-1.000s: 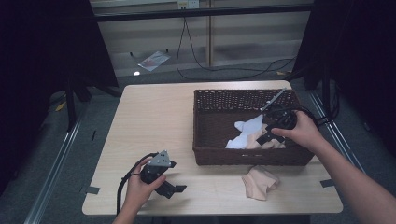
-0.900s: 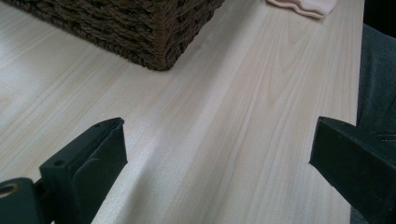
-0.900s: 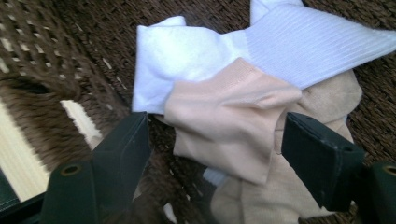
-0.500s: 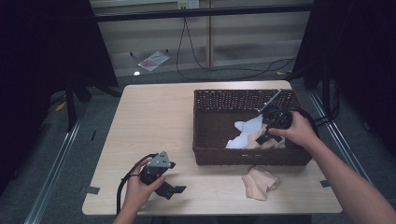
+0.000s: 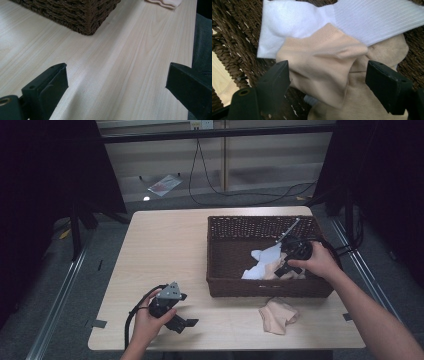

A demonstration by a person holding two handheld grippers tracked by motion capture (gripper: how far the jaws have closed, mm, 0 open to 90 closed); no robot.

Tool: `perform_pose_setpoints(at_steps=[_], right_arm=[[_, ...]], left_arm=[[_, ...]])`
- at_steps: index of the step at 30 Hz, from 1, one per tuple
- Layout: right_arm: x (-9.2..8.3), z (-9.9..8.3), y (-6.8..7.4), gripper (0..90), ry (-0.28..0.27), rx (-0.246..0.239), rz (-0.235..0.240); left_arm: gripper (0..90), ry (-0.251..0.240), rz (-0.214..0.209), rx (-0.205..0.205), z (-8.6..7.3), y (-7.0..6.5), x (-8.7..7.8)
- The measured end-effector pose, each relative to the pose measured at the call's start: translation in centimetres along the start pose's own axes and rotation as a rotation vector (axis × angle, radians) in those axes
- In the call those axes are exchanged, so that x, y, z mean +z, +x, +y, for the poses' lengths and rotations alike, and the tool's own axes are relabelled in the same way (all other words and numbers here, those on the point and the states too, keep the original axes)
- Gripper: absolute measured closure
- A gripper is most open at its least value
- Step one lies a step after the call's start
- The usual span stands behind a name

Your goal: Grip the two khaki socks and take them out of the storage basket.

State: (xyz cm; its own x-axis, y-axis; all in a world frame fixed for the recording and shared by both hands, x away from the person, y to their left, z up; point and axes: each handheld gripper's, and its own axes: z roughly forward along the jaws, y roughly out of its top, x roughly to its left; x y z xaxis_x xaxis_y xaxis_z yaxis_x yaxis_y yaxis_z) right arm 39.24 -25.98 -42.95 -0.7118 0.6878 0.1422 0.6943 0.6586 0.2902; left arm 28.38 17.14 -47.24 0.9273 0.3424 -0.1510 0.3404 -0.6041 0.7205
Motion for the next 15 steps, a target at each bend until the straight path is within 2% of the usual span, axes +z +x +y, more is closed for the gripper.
perform_pose_setpoints(at_steps=[6,11,13,15], right_arm=[[0.3,-0.1,0.1,23.0,0.012,-0.011,0.007],[0.9,-0.3,0.2,31.6,0.054,-0.026,0.007],[1.0,-0.3,0.3,40.2,0.068,-0.027,0.001],[1.0,-0.3,0.3,56.5,0.068,-0.036,-0.002]], left_arm=[[3.6,0.005,0.004,0.0,0.0,0.1,-0.1],[3.6,0.005,0.006,0.001,0.0,0.1,-0.1],[3.6,0.005,0.005,0.002,0.0,0.2,-0.1],[3.6,0.004,0.006,0.002,0.0,0.2,-0.1]])
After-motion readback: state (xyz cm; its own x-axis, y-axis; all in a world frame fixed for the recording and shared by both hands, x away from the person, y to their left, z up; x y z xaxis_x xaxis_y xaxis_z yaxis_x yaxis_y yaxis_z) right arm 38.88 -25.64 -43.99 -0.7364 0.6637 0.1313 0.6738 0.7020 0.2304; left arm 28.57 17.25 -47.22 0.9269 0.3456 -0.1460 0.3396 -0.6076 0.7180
